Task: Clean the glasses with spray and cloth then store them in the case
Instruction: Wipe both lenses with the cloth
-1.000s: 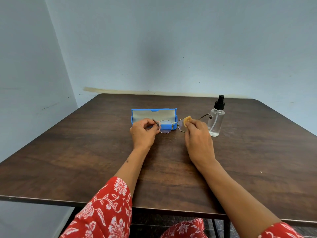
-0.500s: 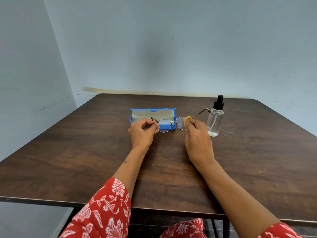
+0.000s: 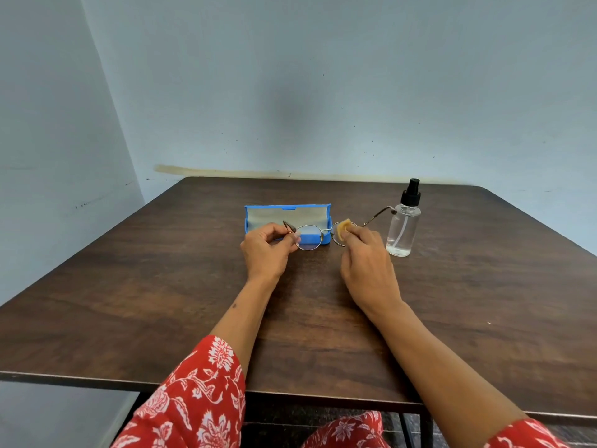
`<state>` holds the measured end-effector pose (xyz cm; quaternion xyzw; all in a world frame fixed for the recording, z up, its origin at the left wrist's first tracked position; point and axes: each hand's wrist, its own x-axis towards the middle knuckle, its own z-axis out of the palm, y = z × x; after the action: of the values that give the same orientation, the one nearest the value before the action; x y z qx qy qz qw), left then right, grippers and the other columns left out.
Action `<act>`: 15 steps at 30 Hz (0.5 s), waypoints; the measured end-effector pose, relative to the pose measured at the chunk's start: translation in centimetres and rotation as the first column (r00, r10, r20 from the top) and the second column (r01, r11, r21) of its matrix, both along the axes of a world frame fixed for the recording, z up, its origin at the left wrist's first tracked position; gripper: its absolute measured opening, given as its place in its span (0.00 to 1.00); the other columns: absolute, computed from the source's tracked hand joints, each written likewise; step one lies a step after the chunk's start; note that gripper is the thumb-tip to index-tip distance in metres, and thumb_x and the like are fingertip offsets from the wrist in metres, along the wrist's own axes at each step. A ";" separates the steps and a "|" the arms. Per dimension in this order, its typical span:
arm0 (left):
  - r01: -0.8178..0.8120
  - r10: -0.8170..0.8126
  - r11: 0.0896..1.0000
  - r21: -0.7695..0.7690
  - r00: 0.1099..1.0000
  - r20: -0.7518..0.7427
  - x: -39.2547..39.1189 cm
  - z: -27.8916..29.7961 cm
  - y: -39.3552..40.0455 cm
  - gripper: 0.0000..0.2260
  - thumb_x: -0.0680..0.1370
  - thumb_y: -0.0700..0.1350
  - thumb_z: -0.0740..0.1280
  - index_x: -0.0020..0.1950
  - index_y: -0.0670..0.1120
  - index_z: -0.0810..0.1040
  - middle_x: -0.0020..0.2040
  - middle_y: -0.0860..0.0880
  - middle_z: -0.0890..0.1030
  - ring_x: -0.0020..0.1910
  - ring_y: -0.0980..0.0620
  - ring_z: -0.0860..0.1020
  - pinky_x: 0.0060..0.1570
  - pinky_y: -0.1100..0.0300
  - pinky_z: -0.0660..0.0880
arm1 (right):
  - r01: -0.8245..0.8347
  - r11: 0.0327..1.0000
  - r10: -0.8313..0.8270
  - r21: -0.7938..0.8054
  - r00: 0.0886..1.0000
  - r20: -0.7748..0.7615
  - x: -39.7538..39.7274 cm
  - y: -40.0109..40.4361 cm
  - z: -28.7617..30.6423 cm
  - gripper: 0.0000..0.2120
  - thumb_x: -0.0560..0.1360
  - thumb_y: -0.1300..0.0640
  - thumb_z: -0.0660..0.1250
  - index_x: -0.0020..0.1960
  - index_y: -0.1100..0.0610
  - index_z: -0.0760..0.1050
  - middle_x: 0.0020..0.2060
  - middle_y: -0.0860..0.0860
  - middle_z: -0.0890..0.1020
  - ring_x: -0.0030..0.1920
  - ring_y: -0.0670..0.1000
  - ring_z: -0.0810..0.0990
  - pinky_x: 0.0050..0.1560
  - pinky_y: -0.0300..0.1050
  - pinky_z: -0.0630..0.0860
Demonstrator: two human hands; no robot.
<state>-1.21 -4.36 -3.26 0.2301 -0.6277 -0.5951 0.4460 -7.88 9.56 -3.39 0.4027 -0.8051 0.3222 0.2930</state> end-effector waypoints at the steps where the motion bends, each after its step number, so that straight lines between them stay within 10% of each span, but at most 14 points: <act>1: -0.006 0.006 1.000 -0.003 1.000 0.002 0.0 0.0 0.0 0.03 0.70 0.31 0.72 0.42 0.36 0.81 0.41 0.41 0.83 0.39 0.52 0.82 0.40 0.62 0.81 | -0.015 1.000 0.015 0.017 1.000 0.016 0.1 0.0 0.0 0.13 0.68 0.71 0.66 0.51 0.67 0.79 0.50 0.59 0.81 0.47 0.60 0.78 0.41 0.49 0.77; 15: -0.026 0.026 1.000 0.004 1.000 0.013 0.1 0.2 0.1 0.06 0.70 0.32 0.72 0.41 0.42 0.82 0.39 0.47 0.83 0.40 0.52 0.83 0.41 0.60 0.81 | -0.021 0.999 0.019 0.044 0.999 0.043 0.1 0.1 0.0 0.10 0.68 0.70 0.66 0.48 0.66 0.80 0.46 0.58 0.81 0.46 0.59 0.77 0.39 0.49 0.75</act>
<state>-1.11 -4.31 -3.04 0.2429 -0.6262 -0.5892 0.4491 -7.77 9.67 -3.38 0.4101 -0.8140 0.3157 0.2636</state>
